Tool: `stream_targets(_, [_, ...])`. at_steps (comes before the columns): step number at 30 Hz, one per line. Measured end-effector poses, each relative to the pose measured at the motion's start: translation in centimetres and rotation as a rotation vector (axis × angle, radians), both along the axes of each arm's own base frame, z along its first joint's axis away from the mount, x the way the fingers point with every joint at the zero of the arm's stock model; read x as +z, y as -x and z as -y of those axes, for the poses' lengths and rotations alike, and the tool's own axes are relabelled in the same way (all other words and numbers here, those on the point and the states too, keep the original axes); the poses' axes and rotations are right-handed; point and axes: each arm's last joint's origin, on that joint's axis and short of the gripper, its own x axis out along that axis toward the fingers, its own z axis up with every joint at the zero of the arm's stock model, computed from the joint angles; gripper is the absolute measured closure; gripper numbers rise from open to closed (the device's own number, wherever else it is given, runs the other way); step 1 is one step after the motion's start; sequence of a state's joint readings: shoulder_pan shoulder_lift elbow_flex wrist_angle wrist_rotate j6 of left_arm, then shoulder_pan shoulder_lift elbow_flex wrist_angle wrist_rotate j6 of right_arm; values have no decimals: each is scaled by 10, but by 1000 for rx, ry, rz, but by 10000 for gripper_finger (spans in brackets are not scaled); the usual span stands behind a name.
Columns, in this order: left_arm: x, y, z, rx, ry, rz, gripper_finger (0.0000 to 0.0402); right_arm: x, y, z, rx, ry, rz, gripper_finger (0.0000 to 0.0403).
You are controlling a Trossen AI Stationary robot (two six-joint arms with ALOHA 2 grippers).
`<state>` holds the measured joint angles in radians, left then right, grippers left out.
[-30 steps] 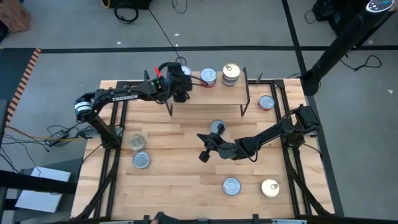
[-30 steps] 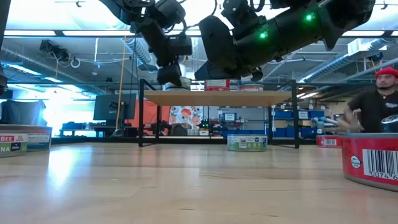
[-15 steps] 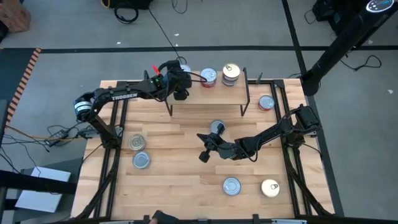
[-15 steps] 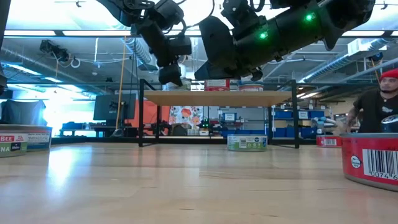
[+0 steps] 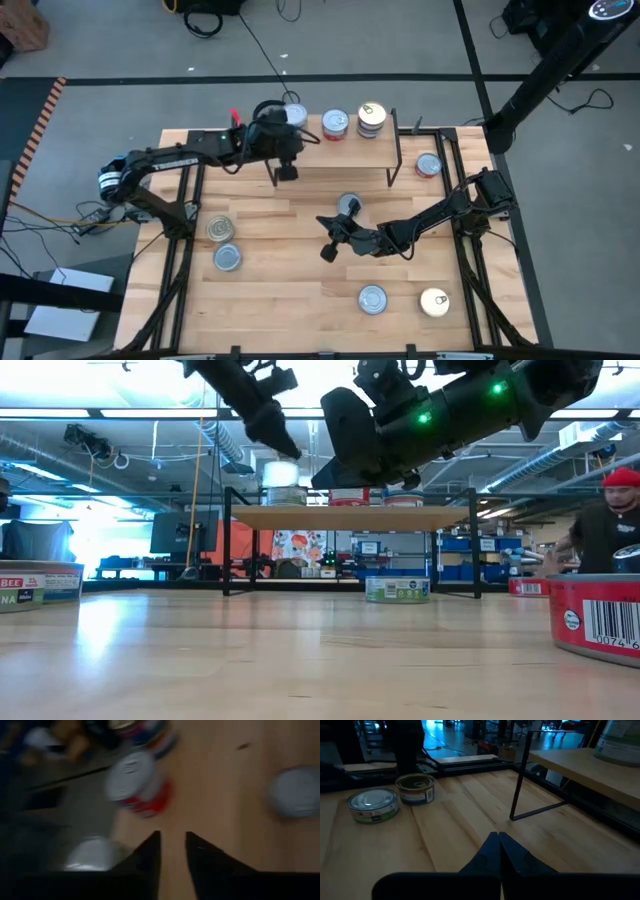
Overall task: Stack canned seafood by type on shelf
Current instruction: Put the blue and pink tuna can on the shelf aligned with the blue and pink tuna cans
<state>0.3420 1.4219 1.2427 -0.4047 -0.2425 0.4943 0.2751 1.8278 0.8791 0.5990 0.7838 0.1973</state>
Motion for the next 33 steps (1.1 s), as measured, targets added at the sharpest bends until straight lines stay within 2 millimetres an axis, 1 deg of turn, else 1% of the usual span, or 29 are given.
stream_targets(3, [1,4,7,-87,125,29,376,0,-1,0,26,-18,0,403])
stream_targets(4, [1,5,9,-115,161,34,388,0,-1,1,40,-24,-2,403])
stream_targets(7, [-2,3,16,-191,222,46,393,-1,-2,3,89,-44,-8,403])
stream_targets(9, [-10,-2,22,-252,229,88,395,-1,-3,4,119,-50,-15,403])
stream_targets(12, [-28,-7,32,-320,240,131,398,-1,-4,5,148,-48,-25,403])
stream_targets(16, [-51,-9,39,-345,231,218,399,-4,-2,6,175,-40,-36,403])
stream_targets(19, [-67,-2,46,-384,258,252,399,-11,2,7,194,-38,-55,403])
stream_targets(21, [-70,5,50,-392,263,288,399,-13,4,9,242,-56,-43,403])
stream_targets(25, [-80,22,60,-398,291,272,400,-16,6,15,387,-109,-11,403])
stream_targets(29, [-80,41,76,-444,304,279,400,-17,11,19,553,-175,58,403])
stream_targets(33, [-86,60,95,-474,383,227,400,-18,14,19,694,-215,83,403])
